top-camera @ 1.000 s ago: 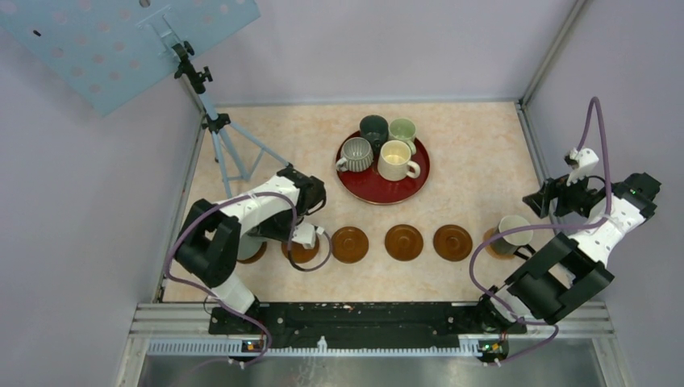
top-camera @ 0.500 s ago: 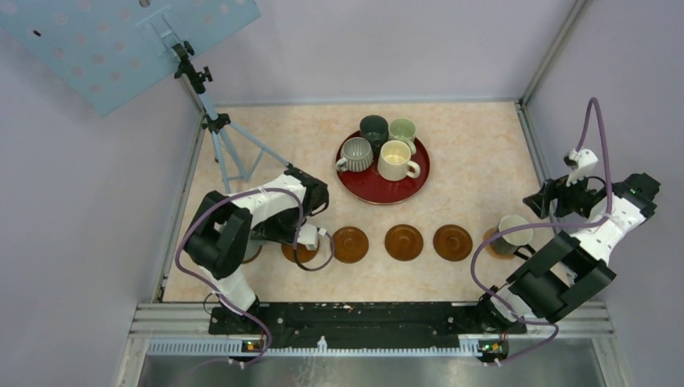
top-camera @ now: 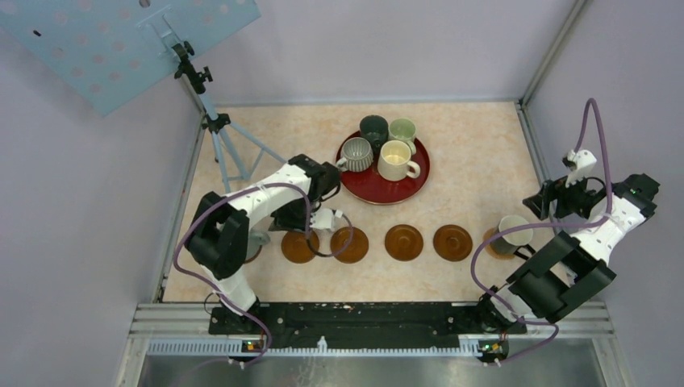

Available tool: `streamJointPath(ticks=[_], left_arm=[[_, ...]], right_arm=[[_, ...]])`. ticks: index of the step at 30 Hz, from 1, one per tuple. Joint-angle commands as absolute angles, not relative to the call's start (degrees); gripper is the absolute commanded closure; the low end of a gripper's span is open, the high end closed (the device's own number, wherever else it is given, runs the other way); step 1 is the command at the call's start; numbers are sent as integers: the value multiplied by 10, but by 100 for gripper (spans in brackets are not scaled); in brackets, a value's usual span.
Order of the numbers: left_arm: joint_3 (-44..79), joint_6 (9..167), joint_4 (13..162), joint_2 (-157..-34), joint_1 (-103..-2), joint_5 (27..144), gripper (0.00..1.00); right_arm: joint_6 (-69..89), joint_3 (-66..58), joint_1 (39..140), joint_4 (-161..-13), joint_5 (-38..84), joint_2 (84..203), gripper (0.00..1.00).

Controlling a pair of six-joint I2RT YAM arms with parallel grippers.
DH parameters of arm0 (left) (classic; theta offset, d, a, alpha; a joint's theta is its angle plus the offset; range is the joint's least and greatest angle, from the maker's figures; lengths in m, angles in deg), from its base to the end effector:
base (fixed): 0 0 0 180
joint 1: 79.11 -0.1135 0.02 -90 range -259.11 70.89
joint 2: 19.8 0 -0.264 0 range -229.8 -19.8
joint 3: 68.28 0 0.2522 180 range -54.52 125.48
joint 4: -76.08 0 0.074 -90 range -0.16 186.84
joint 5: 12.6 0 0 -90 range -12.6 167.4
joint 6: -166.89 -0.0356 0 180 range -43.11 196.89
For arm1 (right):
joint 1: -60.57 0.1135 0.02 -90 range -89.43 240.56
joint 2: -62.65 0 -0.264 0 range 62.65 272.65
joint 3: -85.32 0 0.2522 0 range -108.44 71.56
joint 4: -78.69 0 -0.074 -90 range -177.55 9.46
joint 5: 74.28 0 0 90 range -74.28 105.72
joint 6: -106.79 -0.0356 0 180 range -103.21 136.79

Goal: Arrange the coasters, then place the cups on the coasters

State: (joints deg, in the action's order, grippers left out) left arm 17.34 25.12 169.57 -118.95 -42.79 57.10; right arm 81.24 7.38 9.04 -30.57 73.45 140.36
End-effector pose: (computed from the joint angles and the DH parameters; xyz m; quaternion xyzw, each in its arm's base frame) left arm 0.2295 -0.1534 0.2125 -0.6956 -0.6816 -0.1531 0.1678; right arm 0.1772 -0.1747 0.2848 -0.1783 0.8484 0.1265 0.4820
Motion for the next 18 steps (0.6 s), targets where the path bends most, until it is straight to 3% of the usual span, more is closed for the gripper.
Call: streamJointPath(ticks=[1,3,8,15,18], left_arm=[[238,290,1709,-1202,-426,610,53],[244,302,1707,-1212,-431,605,59],[240,311,1670,-1227,-464,557,85],[224,285,1636,-1228,-503,525,91],[200,274,1627,-1220,-507,522,84]], right_arm=[[833,61,92,-298,749,1403,26],[834,62,93,-296,750,1402,26],[837,64,92,-294,749,1398,26],[839,68,93,-294,749,1396,27],[840,70,92,-294,748,1395,27]])
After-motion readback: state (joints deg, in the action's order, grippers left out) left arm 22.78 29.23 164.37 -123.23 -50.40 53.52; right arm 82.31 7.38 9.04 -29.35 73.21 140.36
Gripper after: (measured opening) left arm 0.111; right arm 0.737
